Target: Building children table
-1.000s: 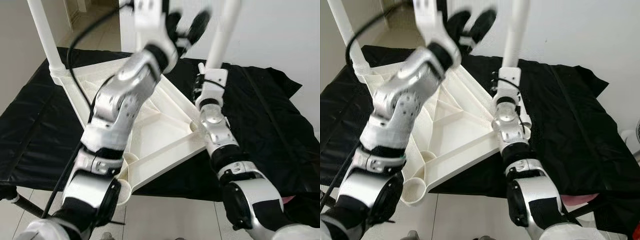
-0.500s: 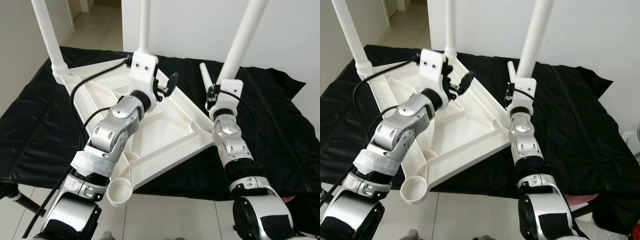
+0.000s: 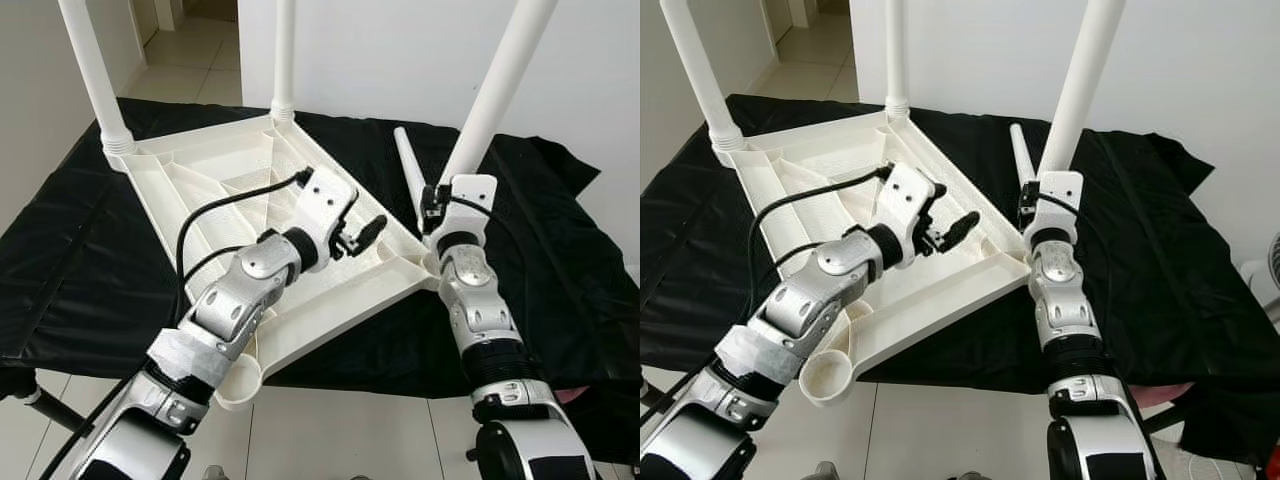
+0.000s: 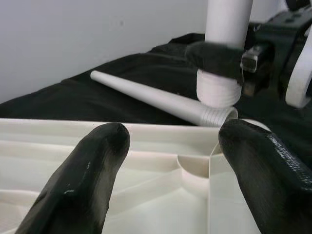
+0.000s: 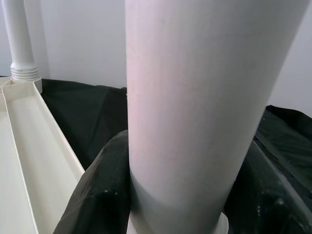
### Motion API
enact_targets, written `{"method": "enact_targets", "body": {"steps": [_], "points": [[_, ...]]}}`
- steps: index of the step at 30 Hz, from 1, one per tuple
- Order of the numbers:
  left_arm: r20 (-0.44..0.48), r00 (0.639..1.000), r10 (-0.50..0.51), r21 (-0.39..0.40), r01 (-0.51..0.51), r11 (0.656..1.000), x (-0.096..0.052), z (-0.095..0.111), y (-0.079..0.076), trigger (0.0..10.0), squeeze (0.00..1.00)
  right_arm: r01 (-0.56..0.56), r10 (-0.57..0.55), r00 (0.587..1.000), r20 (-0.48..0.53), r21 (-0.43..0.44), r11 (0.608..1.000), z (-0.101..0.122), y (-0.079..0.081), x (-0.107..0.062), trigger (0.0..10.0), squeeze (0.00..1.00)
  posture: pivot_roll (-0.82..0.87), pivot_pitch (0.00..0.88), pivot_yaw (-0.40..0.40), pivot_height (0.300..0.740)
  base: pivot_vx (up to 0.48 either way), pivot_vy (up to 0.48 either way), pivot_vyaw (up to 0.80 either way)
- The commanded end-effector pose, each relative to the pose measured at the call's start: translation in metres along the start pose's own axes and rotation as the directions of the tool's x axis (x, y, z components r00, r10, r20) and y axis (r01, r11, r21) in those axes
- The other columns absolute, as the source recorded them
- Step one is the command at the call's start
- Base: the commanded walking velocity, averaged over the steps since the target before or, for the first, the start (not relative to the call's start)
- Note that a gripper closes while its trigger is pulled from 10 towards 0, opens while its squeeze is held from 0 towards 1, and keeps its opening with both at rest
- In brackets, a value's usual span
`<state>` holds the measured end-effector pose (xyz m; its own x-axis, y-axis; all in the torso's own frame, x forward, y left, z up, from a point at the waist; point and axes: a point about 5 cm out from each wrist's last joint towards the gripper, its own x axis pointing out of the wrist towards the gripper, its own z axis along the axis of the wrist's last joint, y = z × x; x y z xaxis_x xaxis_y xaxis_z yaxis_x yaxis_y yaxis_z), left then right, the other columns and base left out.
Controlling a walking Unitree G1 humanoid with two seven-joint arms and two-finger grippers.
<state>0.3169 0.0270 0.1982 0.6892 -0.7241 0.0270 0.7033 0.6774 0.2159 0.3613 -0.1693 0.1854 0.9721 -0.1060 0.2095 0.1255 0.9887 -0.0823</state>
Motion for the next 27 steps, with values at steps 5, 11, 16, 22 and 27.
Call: {"method": "enact_targets", "body": {"steps": [5,11,16,22,27], "points": [[-0.106,0.992,-0.074,0.042,0.079,0.996,0.002,-0.020,-0.008,10.0,0.00,0.014,-0.014,1.000,0.003,0.003,1.000,0.003,-0.005,0.000,10.0,0.00,0.03,0.000,-0.043,0.740,0.000,0.000,0.00],[-0.214,0.975,-0.067,0.063,0.082,0.995,0.006,-0.038,-0.008,10.0,0.00,0.022,-0.022,1.000,0.001,-0.010,1.000,0.003,-0.008,-0.002,10.0,0.00,0.02,0.000,-0.041,0.740,0.000,0.000,0.00],[-0.277,0.958,-0.072,0.080,0.098,0.992,0.008,-0.049,-0.010,10.0,0.00,0.033,-0.033,0.999,-0.007,-0.014,0.999,0.004,-0.010,-0.002,10.0,0.00,0.02,0.000,-0.032,0.740,0.000,0.000,0.00],[-0.317,0.946,-0.071,0.062,0.095,0.994,0.011,-0.055,-0.011,10.0,0.00,0.048,-0.048,0.999,-0.004,-0.014,0.999,0.006,-0.012,-0.002,10.0,0.00,0.02,0.002,-0.030,0.740,0.000,0.000,0.00],[-0.352,0.935,-0.054,0.056,0.078,0.995,0.013,-0.059,-0.010,10.0,0.00,0.050,-0.050,0.999,-0.006,-0.013,0.999,0.007,-0.013,-0.002,10.0,0.00,0.02,0.005,-0.030,0.740,0.000,0.000,0.00]]}}
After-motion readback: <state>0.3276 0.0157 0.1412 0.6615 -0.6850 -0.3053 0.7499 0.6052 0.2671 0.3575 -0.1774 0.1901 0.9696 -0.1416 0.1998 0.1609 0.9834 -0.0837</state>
